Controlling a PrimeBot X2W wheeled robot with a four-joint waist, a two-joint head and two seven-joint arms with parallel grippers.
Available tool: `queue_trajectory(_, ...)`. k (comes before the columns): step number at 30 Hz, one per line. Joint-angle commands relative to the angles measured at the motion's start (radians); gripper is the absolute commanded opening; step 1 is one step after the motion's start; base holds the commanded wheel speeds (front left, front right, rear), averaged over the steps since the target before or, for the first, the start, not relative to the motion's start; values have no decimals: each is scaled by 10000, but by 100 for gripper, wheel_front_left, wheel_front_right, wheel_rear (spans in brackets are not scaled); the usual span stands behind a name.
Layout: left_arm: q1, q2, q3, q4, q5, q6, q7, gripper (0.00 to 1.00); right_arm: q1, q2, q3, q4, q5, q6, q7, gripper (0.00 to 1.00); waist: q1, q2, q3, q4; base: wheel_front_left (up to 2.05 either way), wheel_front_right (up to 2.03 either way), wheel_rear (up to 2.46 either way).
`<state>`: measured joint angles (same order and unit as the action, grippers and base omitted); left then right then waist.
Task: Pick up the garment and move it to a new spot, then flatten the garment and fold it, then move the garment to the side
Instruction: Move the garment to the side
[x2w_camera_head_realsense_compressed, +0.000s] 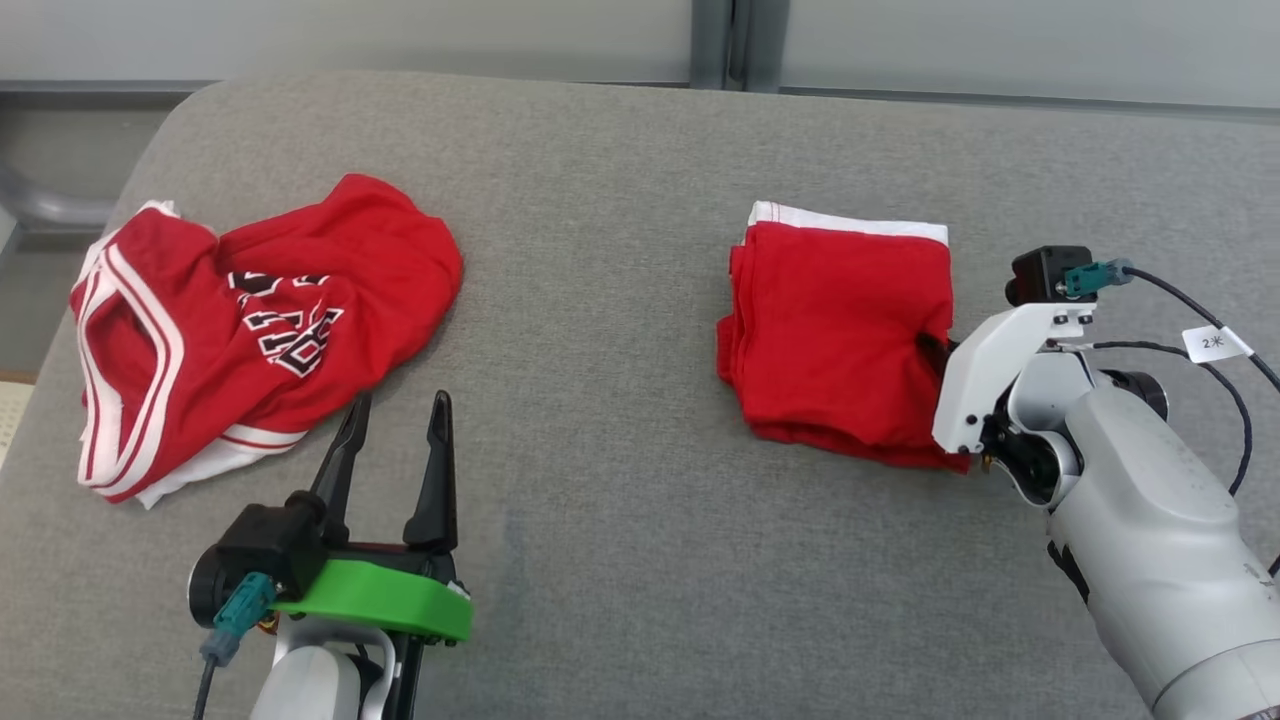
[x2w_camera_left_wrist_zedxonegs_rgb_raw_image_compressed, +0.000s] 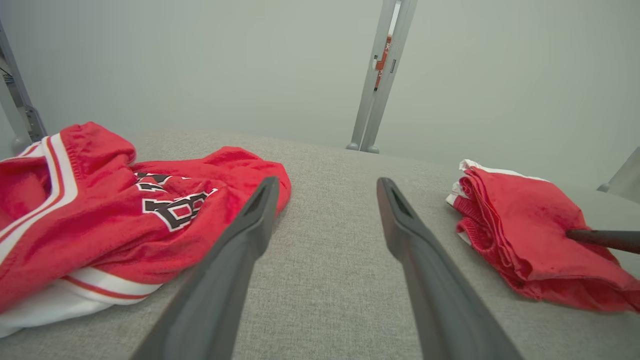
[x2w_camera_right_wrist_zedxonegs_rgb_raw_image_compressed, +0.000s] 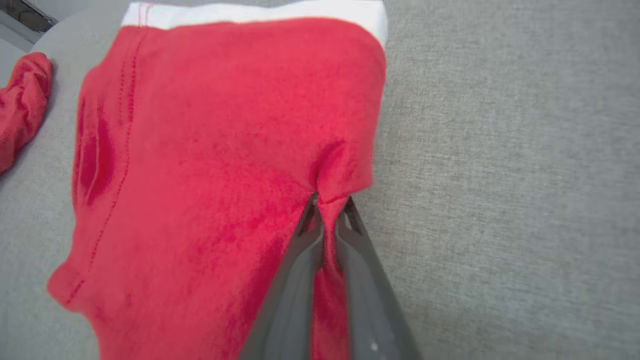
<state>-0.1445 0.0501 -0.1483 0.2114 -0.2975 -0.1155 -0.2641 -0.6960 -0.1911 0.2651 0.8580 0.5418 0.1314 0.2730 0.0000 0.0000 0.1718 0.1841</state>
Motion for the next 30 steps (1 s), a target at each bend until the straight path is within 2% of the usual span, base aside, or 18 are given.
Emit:
queue_trajectory(1,-72,11,-63,-4,105,-62,-1,100,161,-138,123,-133,115,-14,-155,0,0,0,-331,-596,0,0,0)
queue_trajectory(7,-227,14,-608,-69,110,-110,-1,100,167,-652,740,-604,442,-14,-376,0,0,0,-549,-1784,0,0,0)
queue_trajectory(19,-1061,88,-1972,202,54,-157,-3,100,28,-1148,1502,-1362,1076,-13,-643,0,0,0,-22,-3833,0,0,0)
queue_trajectory(25,-1491,354,-2227,146,131,-161,156,100,-553,-1473,1973,-1555,1169,-11,-918,0,0,0,777,-4271,0,0,0)
queue_trajectory(30,-1901,568,-2380,-90,226,-163,425,100,-1457,-2198,2547,-1421,1215,-13,-948,0,0,0,1735,-4133,0,0,0)
